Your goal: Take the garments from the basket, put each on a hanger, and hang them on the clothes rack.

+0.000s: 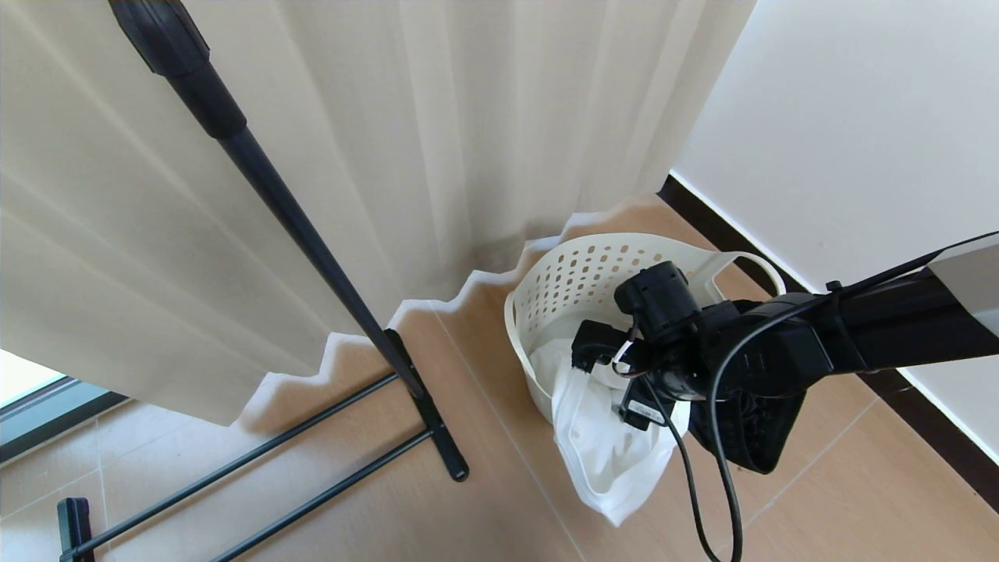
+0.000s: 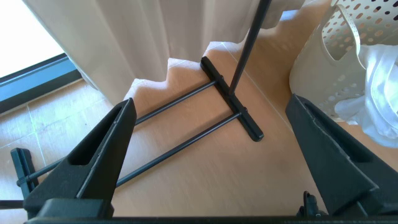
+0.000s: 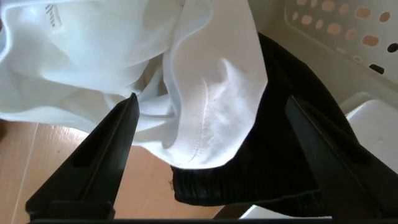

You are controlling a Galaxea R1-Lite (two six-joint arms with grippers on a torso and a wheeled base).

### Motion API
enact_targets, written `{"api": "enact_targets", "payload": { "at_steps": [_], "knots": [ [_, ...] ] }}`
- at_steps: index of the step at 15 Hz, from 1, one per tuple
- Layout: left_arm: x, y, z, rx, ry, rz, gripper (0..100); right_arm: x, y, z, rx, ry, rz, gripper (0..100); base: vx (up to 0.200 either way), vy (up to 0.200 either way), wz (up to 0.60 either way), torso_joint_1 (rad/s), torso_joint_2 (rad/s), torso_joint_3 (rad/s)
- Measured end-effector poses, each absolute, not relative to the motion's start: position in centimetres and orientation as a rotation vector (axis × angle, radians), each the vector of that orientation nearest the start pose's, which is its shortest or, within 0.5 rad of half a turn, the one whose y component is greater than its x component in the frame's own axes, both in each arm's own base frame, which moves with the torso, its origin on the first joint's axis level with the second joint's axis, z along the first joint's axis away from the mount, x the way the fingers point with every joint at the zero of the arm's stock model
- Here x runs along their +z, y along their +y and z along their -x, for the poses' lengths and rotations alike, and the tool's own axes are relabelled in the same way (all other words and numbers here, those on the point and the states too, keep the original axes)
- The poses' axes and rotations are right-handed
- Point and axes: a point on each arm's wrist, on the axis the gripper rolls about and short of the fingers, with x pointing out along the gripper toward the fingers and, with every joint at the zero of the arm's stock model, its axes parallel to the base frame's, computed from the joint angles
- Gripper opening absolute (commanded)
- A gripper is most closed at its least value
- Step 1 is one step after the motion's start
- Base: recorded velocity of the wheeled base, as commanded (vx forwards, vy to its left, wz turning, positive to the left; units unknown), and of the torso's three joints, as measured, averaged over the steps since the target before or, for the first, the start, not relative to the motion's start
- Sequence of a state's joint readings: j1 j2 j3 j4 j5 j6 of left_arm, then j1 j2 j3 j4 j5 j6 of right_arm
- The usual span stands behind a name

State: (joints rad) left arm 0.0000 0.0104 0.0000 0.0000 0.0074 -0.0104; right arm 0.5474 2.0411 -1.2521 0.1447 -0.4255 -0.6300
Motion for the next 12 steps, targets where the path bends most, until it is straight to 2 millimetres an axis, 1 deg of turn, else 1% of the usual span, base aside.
{"api": "enact_targets", "payload": {
  "at_steps": [5,9,10,12],
  "knots": [
    [7.6,0.0,2.2,0.008,0.011,0.01,100,10.7,19.7,-34.2,0.33,0.774,1.044,100,0.0,0.0,0.0,0.0,0.0,0.0],
    [7.6,0.0,2.2,0.008,0.011,0.01,100,10.1,19.7,-35.9,0.294,0.777,1.038,100,0.0,0.0,0.0,0.0,0.0,0.0],
    [7.6,0.0,2.2,0.008,0.011,0.01,100,10.0,19.8,-36.1,0.293,0.776,1.036,0,0.0,0.0,0.0,0.0,0.0,0.0],
    [7.6,0.0,2.2,0.008,0.01,0.01,100,10.0,19.8,-36.5,0.286,0.767,1.027,0,0.0,0.0,0.0,0.0,0.0,0.0]
  ]
}}
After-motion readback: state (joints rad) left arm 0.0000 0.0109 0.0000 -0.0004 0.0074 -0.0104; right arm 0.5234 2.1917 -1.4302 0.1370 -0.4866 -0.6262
